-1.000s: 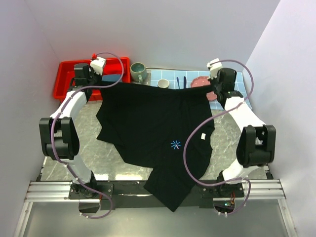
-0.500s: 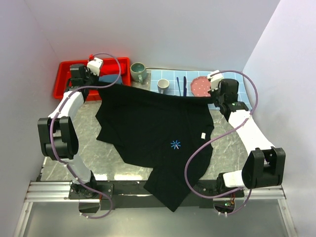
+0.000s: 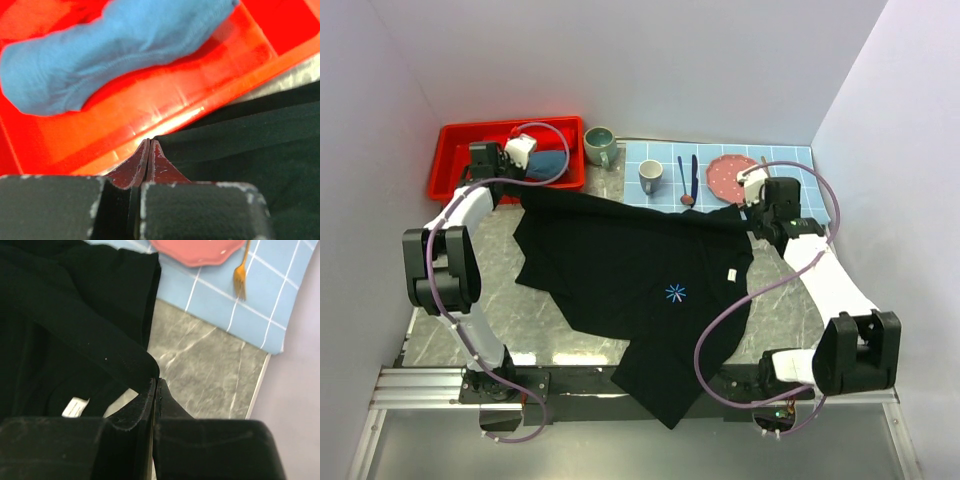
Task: Roll the t-shirts
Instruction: Fold the T-shirt at the center of the board.
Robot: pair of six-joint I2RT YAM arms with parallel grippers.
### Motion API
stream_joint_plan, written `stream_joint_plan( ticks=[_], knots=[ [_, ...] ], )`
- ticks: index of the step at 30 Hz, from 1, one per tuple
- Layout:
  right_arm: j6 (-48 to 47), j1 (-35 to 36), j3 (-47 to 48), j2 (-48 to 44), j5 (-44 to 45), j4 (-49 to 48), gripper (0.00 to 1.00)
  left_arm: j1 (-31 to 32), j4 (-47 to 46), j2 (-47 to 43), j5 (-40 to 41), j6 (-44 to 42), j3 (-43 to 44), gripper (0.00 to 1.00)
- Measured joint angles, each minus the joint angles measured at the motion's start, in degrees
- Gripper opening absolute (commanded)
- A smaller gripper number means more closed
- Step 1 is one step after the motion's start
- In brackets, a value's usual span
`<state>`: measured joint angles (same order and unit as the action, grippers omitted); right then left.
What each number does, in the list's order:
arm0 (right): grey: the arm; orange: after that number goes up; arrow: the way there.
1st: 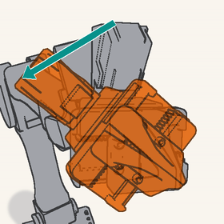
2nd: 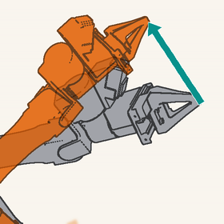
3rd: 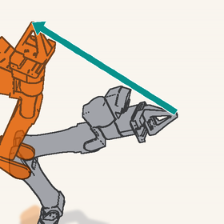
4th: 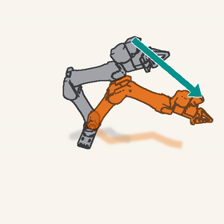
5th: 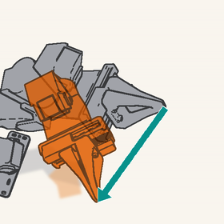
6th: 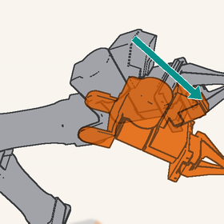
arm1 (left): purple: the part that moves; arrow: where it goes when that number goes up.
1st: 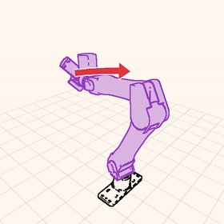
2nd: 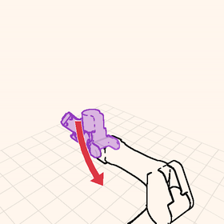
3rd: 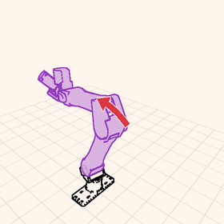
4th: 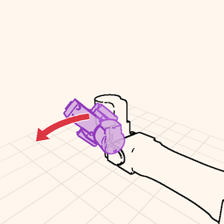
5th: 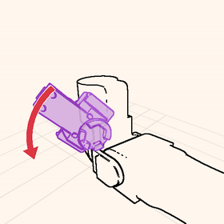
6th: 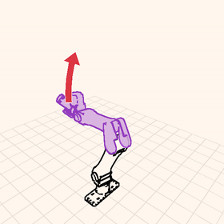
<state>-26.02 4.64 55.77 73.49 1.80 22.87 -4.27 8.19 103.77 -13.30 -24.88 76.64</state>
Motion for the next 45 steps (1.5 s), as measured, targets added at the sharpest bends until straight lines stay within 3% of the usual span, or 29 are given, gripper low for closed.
stream_joint_plan(
  ticks=[21, 34, 45],
  knots=[
    [4.72, 3.39, -6.62, -6.95, -1.90, 8.35, 0.00, -0.04, 0.15, 0.31, 0.00, -7.69, -1.38, 0.01],
    [5.66, 5.07, -6.62, -7.08, -3.58, 9.57, 0.00, -1.18, -0.20, 0.35, -2.93, -19.47, -2.80, 0.01],
    [5.53, 6.47, -9.35, -7.06, -4.85, 10.62, 0.00, -2.12, 6.05, 0.35, -3.67, -26.32, -5.88, 0.01]
  ],
)
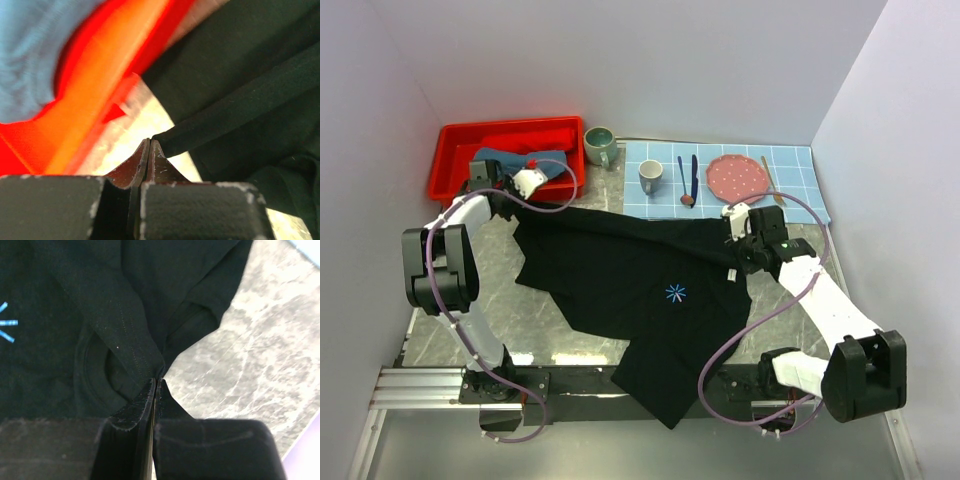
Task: Roll the t-shirts
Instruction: Fold the T-shirt at the center of the board.
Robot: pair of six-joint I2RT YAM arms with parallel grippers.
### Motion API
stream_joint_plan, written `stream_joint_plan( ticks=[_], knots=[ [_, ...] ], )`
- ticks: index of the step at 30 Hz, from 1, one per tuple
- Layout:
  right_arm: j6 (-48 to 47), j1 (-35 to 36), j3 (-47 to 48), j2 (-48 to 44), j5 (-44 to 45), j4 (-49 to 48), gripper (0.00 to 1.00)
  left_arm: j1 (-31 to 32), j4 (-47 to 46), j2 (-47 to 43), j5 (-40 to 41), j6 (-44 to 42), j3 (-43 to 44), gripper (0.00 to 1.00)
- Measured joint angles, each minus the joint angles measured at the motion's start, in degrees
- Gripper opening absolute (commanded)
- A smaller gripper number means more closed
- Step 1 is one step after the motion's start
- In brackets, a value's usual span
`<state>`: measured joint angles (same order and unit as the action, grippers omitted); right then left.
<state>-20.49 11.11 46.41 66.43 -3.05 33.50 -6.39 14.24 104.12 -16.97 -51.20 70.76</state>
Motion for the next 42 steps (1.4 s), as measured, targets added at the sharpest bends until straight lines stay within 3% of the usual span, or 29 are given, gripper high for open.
stream_joint_plan(
  ticks=[1, 2, 3, 4, 6, 7, 13, 17, 22, 31, 42],
  knots=[
    [-0.02, 0.02, -0.02, 0.00, -0.24, 0.42, 0.00, 0.00, 0.39, -0.02, 0.09, -0.22, -0.50, 0.02],
    [-0.02, 0.17, -0.02, 0.00, -0.66, 0.92, 0.06, 0.00, 0.83, -0.02, 0.20, -0.33, -1.01, 0.06],
    [-0.02, 0.37, -0.02, -0.04, -1.14, 1.53, 0.24, -0.02, 1.55, -0.02, 0.33, -0.42, -1.40, 0.13],
    [-0.11, 0.63, -0.02, -0.09, -1.62, 2.21, 0.27, -0.09, 2.19, -0.15, 0.35, -0.39, -1.79, 0.22],
    [-0.52, 1.27, 0.00, -0.66, -3.15, 4.35, 0.39, -0.31, 4.92, -0.59, 0.48, -0.55, -2.25, 0.30],
    [-0.76, 1.49, 0.02, -1.25, -3.87, 5.49, 0.40, -0.46, 6.14, -1.05, 0.63, -0.52, -2.45, 0.37],
    [-0.55, 0.61, 4.70, -2.84, -5.20, 9.44, 0.49, -1.68, 10.40, -5.99, 0.74, 1.38, -2.69, 0.57],
    [0.83, -2.78, 7.82, -0.17, -5.46, 5.51, 0.49, -1.81, 11.21, -5.11, 0.22, 7.50, 2.78, 0.57],
    [3.80, -7.34, 13.31, 13.38, -7.08, -1.46, 0.59, -1.77, 9.11, 3.50, 0.66, 21.20, 15.13, 0.61],
    [4.90, -11.80, 24.79, 30.73, -9.11, -5.68, 0.61, -1.62, 4.74, 4.59, 1.79, 43.32, 12.63, 0.63],
    [5.03, -14.27, 33.51, 44.04, -11.10, -5.79, 0.60, -1.29, 5.35, 4.94, -3.23, 50.95, 10.51, 0.64]
  ],
)
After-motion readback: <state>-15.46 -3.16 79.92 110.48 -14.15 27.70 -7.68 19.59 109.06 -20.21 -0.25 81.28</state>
